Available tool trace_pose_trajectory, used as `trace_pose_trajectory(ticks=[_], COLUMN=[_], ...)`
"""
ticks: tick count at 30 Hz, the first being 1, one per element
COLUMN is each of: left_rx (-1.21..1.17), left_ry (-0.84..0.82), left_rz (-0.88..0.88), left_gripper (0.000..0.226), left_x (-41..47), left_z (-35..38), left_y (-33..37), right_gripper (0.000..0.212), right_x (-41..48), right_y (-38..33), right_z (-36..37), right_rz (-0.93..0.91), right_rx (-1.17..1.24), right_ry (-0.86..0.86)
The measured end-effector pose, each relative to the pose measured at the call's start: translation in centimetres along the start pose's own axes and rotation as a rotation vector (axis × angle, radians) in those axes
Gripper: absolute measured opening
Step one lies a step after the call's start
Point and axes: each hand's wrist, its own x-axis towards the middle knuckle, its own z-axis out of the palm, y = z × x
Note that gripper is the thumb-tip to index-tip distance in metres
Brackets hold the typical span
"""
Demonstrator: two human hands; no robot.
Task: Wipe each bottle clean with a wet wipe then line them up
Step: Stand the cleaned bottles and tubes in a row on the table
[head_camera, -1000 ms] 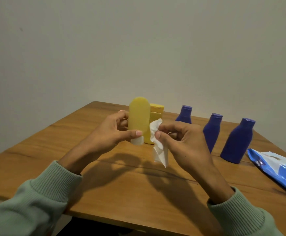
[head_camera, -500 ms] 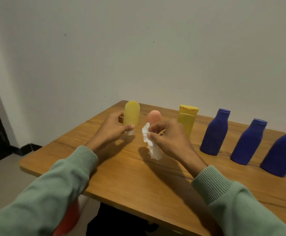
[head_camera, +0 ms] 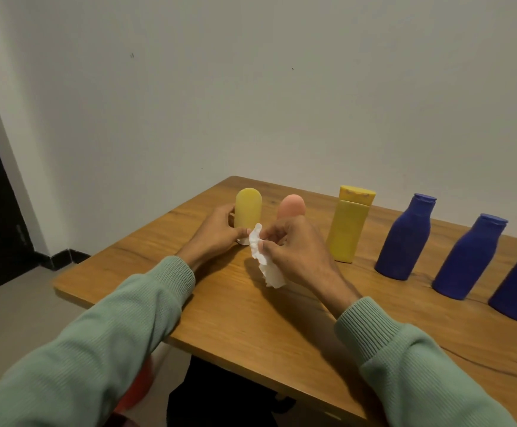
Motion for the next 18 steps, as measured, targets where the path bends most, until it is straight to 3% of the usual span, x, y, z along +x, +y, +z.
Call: trace_pose_trajectory(ticks=[13, 18], left_rx=[-0.075, -0.26], left_ry=[-0.01, 0.209], left_rz=[-0.085, -0.135], left_gripper=[0.051, 0.054], left_x=[-0.1, -0.8], left_z=[0.0, -1.5], left_y=[0.1, 0.5], right_gripper=[0.02, 0.019], right_x=[0.0, 0.0], right_y=[0.2, -1.3], right_z=[0.5, 1.1], right_rz=[-0.001, -0.033], right_rx=[0.015, 0.075], right_ry=[-0.059, -0.09])
